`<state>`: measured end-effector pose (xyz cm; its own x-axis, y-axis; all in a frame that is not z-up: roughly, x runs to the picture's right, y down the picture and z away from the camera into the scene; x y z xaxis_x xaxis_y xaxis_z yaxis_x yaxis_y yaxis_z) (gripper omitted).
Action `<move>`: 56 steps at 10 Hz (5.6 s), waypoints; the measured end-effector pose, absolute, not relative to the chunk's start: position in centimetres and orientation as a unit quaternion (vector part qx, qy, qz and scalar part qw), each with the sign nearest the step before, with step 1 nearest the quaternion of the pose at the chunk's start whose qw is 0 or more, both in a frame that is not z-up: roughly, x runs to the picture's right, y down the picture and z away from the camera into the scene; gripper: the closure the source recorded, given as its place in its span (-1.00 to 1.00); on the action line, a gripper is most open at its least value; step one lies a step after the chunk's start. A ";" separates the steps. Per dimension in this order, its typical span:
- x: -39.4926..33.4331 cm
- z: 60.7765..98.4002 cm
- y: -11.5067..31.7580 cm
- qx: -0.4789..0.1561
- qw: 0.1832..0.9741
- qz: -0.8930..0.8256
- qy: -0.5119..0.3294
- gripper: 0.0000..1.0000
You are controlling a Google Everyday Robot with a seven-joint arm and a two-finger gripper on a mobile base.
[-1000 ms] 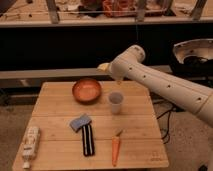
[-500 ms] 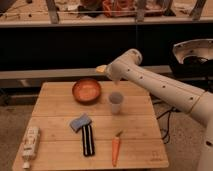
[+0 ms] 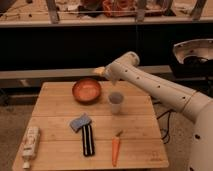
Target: Pick up the ceramic bowl
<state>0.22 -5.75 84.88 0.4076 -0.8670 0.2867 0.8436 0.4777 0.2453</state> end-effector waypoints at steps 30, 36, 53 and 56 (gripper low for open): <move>-6.2 96.5 2.1 -0.019 0.778 -0.542 -0.316 -0.60; -6.9 97.3 3.3 -0.030 0.776 -0.535 -0.333 -0.26; -7.7 91.7 1.8 -0.010 0.741 -0.574 -0.349 0.96; -7.8 90.7 1.5 -0.006 0.732 -0.582 -0.353 0.96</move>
